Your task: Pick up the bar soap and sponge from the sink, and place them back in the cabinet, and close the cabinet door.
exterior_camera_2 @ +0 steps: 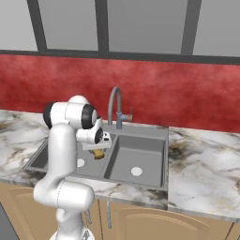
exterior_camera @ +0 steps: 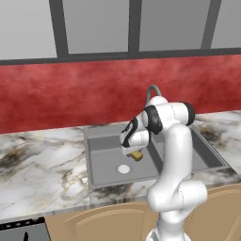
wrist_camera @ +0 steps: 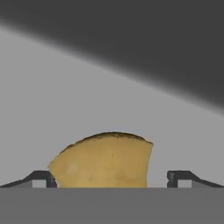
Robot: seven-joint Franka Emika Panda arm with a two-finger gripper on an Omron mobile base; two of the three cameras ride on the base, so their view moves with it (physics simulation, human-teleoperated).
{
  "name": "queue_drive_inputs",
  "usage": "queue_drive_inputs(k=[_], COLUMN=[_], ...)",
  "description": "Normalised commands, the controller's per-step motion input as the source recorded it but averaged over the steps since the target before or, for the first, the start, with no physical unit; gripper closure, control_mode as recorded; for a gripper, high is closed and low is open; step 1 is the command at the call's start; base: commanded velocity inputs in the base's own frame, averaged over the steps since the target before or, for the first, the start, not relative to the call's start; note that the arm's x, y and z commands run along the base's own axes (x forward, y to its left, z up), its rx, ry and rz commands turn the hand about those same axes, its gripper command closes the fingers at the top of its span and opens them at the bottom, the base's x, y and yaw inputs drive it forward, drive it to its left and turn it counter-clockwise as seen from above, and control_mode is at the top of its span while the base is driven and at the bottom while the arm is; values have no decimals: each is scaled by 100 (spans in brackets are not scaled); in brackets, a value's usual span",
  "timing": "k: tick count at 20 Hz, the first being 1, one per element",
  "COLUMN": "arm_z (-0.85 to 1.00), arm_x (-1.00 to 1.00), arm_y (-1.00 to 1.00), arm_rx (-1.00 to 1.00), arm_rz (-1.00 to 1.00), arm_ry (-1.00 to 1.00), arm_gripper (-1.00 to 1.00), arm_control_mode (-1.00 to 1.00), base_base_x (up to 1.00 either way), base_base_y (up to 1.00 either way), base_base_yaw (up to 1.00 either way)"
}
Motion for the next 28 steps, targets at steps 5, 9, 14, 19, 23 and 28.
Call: queue_drive_inputs(k=[5,9,14,19,23,28], arm_z=[-14,-15,-22,-6,0,20], arm_x=[7,3,2,0,0,0], arm_y=[0,0,0,0,0,0], arm_rx=[0,0,0,0,0,0], arm_rz=[0,0,0,0,0,0], arm_ry=[0,0,0,0,0,0], arm_gripper=[-100,-100,100,100,100,100], arm_control_mode=[-100,-100,-100,-100,-100,-100], base_base_x=[0,0,0,0,0,0], base_base_y=[0,0,0,0,0,0], base_base_yaw=[0,0,0,0,0,0])
